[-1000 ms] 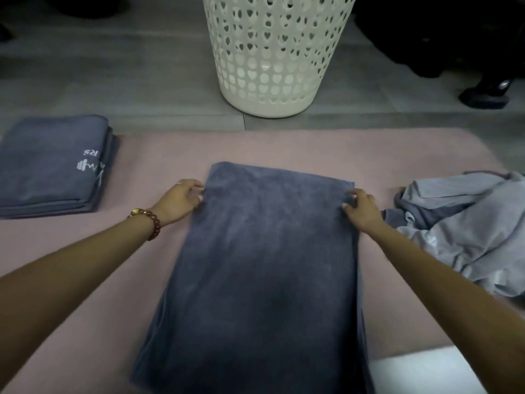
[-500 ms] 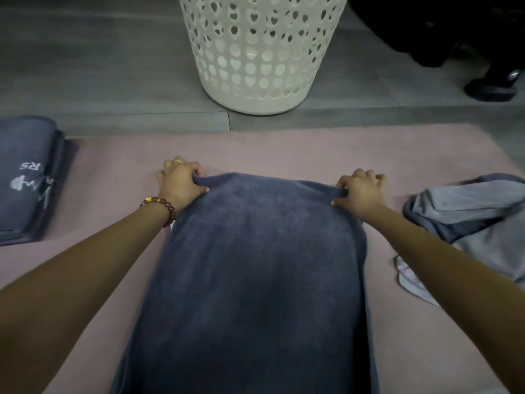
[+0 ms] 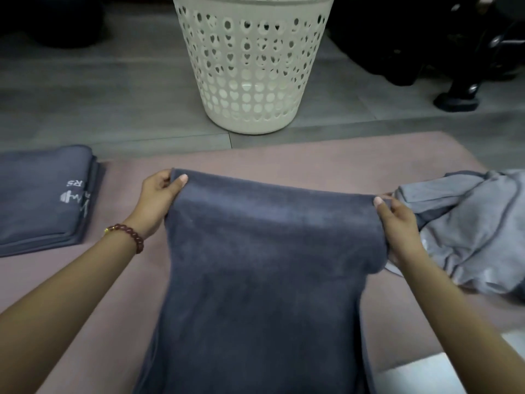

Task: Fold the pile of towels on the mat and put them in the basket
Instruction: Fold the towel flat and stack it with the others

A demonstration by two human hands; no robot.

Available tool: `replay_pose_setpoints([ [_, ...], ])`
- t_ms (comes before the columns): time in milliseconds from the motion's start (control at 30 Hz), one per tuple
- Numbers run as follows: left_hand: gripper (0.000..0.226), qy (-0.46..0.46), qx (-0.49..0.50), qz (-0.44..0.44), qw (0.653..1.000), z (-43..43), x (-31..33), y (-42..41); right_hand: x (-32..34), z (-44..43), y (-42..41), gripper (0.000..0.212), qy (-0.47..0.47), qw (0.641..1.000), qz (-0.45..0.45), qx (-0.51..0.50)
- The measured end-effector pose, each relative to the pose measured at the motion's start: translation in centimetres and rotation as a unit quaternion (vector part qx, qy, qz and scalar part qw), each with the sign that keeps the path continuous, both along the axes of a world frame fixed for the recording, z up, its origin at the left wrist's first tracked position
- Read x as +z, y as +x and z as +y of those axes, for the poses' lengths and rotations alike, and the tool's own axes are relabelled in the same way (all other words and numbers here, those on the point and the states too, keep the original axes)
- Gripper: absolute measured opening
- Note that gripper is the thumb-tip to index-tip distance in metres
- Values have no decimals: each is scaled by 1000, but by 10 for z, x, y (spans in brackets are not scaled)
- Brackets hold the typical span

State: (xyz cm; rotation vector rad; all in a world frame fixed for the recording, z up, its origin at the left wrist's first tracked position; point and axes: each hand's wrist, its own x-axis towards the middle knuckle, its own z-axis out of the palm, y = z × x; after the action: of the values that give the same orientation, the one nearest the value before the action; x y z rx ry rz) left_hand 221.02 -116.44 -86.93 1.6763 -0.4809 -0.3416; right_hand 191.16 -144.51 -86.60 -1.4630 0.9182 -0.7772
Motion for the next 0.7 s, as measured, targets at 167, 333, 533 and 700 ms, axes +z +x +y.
replay_pose_setpoints([
  [167,30,146,-29,-91,985,1,-13,-1,-28,2,-2,11,-1,980,198,15],
  [333,26,187,-28,-114,975,-10,-41,-2,-50,-2,11,14,-112,950,290,-23],
  [533,11,157,-11,-146,977,-42,-59,21,-57,-26,34,13,-204,947,247,-28],
  [700,11,154,49,-170,972,-59,-85,35,-74,-47,56,9,-193,949,247,-20],
])
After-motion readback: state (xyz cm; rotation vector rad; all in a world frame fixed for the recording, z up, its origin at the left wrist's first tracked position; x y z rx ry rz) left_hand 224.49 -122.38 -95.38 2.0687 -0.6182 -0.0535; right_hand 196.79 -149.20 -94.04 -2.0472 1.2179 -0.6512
